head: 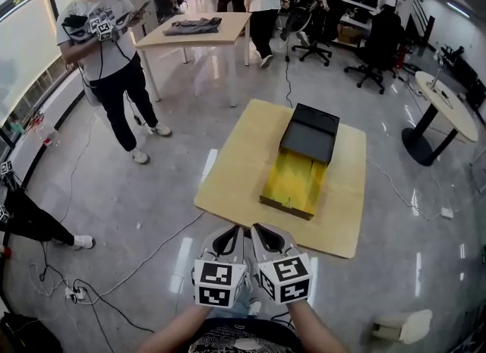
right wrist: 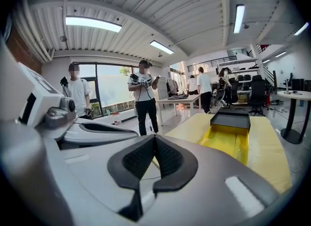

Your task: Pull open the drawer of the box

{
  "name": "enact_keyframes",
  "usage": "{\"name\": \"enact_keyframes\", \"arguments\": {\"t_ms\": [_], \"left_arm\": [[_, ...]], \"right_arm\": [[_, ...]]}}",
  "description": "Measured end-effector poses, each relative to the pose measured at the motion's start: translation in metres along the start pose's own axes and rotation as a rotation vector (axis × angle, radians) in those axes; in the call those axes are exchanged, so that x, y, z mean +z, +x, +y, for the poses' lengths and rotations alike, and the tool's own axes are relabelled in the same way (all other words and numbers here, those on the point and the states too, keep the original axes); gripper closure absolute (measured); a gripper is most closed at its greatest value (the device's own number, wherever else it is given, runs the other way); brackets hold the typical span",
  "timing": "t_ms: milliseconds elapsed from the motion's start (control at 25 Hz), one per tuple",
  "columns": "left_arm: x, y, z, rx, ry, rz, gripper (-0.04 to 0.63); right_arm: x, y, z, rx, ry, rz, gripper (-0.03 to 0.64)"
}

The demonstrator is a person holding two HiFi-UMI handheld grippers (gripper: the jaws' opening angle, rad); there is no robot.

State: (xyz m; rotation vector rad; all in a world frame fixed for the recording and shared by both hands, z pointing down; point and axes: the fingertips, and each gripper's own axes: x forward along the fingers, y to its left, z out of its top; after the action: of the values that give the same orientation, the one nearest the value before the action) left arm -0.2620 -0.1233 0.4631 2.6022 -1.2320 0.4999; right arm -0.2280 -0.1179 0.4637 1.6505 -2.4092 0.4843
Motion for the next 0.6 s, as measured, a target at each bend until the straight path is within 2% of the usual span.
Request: {"name": "enact_keyframes", "arguments": {"t_ms": [240, 600], "left_arm": [[-0.022, -0.048, 0.020, 0.022, -0.004, -0.010, 0.583], [-0.032, -0.080, 0.024, 0.042, -0.002, -0.028, 0.583]], "right_arm": [[-0.015, -0.005, 0.058, 0.042, -0.012, -0.005, 0.612], [-0.023, -0.015, 0.091, 0.072, -0.022, -0.005, 0.612]]}}
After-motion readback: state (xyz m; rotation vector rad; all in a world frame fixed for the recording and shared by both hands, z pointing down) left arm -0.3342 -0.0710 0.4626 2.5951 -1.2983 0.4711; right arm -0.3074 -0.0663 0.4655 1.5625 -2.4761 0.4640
